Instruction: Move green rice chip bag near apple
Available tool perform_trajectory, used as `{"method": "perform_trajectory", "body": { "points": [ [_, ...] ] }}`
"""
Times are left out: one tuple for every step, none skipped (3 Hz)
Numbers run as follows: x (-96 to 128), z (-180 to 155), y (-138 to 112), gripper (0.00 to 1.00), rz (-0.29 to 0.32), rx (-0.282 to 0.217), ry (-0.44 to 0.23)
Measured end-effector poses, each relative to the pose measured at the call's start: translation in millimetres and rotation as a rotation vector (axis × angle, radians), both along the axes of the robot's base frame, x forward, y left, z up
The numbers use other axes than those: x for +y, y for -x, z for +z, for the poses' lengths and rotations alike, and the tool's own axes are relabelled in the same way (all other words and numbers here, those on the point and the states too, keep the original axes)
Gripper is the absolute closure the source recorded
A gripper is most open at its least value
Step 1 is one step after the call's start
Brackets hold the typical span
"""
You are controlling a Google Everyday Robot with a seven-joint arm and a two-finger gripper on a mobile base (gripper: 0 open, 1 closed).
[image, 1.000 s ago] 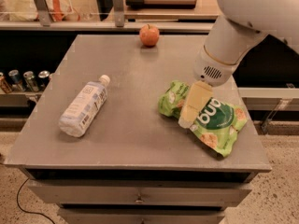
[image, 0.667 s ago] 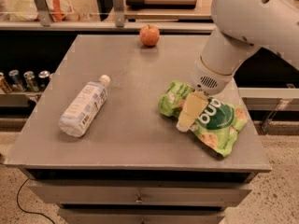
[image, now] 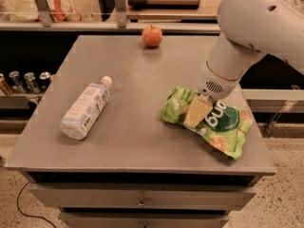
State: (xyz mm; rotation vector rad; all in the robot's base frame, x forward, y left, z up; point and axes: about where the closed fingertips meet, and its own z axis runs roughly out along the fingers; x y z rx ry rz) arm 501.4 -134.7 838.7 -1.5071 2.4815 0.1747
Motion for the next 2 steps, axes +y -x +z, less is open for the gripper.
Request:
{"method": "perform_trajectory", "body": {
  "points": [
    [-7.7,12.0,-6.6,0.88,-0.004,-0.034,0.009],
    [-12.8,27.6,-12.2,1.0,-0.002,-0.067,0.005]
  ]
}}
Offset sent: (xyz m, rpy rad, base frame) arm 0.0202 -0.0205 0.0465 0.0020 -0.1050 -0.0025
